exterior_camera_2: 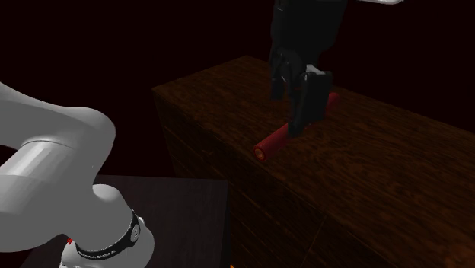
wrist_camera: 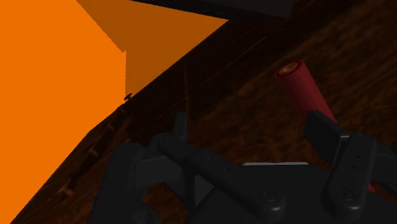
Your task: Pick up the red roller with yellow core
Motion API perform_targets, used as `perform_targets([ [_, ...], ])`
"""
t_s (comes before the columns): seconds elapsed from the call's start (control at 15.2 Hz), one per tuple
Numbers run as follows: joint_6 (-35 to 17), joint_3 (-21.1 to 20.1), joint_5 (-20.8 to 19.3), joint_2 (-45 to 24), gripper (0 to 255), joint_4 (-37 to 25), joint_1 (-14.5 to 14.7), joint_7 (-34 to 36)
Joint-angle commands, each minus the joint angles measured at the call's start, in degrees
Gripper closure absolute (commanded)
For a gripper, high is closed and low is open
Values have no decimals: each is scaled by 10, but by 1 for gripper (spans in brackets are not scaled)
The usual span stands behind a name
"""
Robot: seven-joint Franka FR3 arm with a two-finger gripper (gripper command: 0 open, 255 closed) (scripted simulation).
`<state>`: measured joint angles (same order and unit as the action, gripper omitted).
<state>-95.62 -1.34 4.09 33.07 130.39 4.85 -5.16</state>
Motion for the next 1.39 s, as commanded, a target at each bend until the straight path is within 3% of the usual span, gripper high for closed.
perform_targets([
  [0.0, -30, -11, 8, -30, 0, 1, 12, -5],
  [0.73, -146, -68, 29, -209, 0, -59, 68, -34],
  [1.32, -207, -114, 17, -364, 0, -150, 111, -48],
])
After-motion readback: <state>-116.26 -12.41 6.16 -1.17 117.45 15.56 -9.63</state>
